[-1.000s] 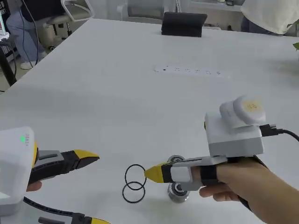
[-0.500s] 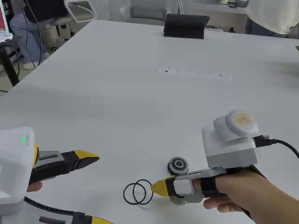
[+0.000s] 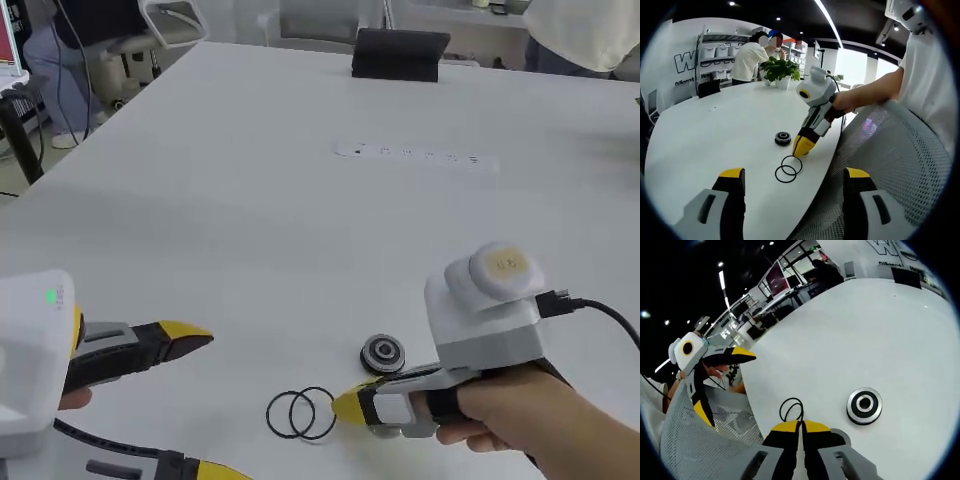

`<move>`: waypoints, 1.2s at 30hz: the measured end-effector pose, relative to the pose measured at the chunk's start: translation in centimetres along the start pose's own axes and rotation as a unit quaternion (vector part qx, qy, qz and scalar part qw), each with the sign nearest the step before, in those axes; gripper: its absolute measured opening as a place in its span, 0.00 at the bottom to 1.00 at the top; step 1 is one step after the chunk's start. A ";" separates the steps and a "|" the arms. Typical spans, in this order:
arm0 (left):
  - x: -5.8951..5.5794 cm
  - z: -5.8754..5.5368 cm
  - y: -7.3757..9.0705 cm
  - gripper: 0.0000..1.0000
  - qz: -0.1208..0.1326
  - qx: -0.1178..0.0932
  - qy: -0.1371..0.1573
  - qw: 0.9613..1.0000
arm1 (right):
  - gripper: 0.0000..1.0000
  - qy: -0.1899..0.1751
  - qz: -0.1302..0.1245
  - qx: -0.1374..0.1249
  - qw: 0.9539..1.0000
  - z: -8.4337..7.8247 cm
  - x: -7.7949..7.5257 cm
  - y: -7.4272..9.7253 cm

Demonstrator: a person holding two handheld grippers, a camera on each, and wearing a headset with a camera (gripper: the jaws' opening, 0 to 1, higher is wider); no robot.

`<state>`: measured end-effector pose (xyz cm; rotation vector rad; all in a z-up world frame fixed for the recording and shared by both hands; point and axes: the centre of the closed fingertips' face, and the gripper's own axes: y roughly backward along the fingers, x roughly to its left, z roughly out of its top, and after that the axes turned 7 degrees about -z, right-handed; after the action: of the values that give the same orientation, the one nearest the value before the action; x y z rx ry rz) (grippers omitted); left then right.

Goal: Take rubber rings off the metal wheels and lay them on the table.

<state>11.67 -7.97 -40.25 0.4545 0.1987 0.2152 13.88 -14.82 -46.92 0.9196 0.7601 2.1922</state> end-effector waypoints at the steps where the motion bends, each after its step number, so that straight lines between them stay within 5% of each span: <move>1: 0.0 0.0 0.0 0.78 0.000 0.000 0.000 1.000 | 0.00 0.000 0.000 0.001 1.000 0.0 0.0 0.0; 13: 0.2 0.0 0.0 0.78 0.003 0.001 0.003 1.000 | 0.04 0.048 -0.022 -0.006 0.999 0.8 -0.4 0.7; 36: 0.3 0.0 0.0 0.78 0.003 0.004 0.004 1.000 | 0.11 0.080 -0.017 -0.102 0.991 5.0 -0.4 4.2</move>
<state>11.95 -7.89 -40.32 0.4618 0.2055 0.2220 16.54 -16.43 -41.17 0.6308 0.6044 2.2825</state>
